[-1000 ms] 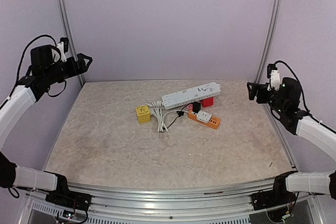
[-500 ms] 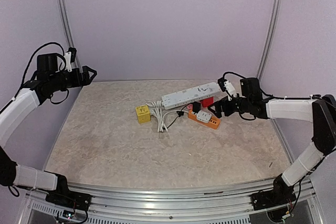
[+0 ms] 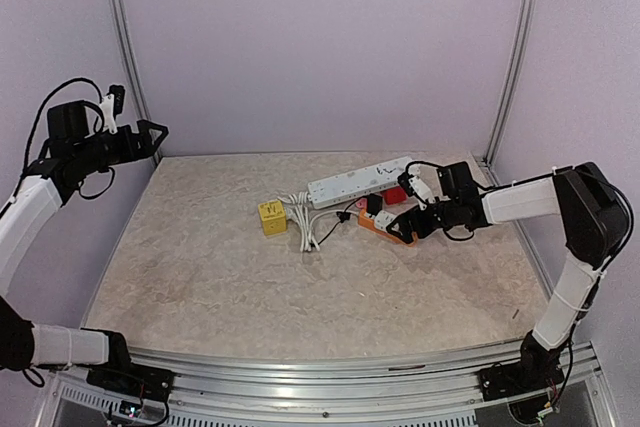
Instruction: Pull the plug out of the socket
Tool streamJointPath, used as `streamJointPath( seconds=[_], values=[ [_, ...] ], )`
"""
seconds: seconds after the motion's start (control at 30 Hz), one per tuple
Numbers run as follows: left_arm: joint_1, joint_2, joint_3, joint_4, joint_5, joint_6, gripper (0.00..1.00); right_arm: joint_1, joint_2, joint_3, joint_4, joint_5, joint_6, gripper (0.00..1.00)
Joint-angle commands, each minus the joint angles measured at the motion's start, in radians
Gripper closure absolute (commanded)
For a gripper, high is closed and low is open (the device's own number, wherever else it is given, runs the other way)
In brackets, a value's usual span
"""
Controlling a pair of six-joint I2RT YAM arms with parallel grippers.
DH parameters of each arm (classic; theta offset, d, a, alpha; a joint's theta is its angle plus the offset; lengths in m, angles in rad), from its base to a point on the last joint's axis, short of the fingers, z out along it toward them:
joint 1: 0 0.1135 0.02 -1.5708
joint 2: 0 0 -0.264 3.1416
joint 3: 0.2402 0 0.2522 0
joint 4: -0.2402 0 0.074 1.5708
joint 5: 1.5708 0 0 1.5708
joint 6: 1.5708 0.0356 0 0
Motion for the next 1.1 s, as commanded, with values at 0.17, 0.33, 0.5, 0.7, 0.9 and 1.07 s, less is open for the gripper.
streamJointPath(
  seconds=[0.17,0.33,0.5,0.7,0.9,1.07],
  values=[
    [0.034,-0.004,-0.023,0.032,0.104,-0.037,0.01,0.035,0.065,0.018,0.013,0.046,-0.036,0.03],
    [0.067,0.008,-0.032,0.055,0.155,-0.069,0.01,0.045,0.091,0.032,0.019,0.042,-0.035,0.05],
    [0.111,0.016,-0.051,0.096,0.210,-0.123,0.01,0.067,0.102,0.032,0.019,0.046,-0.027,0.06],
    [0.128,0.018,-0.058,0.106,0.224,-0.139,0.01,0.106,0.100,0.018,0.008,0.048,-0.014,0.09],
    [0.142,0.015,-0.061,0.110,0.225,-0.144,0.01,0.153,0.067,-0.011,0.043,0.094,0.044,0.11],
    [0.144,0.019,-0.067,0.116,0.227,-0.151,0.01,0.169,0.017,-0.027,0.069,0.264,0.141,0.10]
  ],
)
